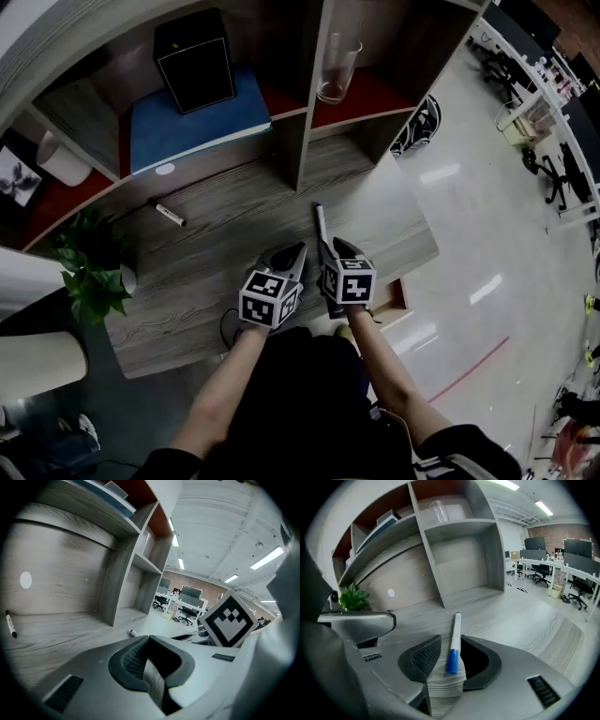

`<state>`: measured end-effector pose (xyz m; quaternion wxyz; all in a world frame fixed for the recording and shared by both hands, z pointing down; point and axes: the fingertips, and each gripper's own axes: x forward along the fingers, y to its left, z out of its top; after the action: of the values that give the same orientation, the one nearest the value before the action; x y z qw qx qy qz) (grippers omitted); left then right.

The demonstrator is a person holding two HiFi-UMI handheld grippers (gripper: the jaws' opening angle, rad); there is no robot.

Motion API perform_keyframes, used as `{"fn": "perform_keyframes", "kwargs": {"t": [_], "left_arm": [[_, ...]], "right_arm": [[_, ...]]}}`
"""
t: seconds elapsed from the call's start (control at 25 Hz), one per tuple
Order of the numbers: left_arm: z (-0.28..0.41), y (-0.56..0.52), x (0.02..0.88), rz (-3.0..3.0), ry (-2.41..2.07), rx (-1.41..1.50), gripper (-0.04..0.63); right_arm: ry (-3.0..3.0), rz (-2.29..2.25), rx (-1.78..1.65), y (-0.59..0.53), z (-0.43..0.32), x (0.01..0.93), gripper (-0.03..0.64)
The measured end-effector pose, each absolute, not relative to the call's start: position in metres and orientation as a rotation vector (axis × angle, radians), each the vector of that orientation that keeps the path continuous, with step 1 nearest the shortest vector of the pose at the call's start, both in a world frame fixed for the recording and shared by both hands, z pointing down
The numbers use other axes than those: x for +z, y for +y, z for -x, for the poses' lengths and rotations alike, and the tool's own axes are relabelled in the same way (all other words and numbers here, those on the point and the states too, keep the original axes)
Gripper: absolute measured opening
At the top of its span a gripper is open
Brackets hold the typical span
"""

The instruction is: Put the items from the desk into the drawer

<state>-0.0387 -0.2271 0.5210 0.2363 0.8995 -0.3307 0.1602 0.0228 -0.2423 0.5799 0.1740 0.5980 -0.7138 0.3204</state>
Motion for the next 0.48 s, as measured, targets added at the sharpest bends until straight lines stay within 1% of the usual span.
{"fn": "perform_keyframes", "kwargs": {"t": [0.2,0.48], "left_arm": [[0.046,-0.232,0.529,-2.435,-0.935,0.455,-0.005],[0.053,-0.230,0.539,-2.423,-0.934,0.496,-0.005]], "right_arm": [[-1.905,-1.651,0.896,-0.255,-0.018,0.604,0.112],[-1.807,-1.651,0.871,-0.265,-0.019,0.614,0.112]]}}
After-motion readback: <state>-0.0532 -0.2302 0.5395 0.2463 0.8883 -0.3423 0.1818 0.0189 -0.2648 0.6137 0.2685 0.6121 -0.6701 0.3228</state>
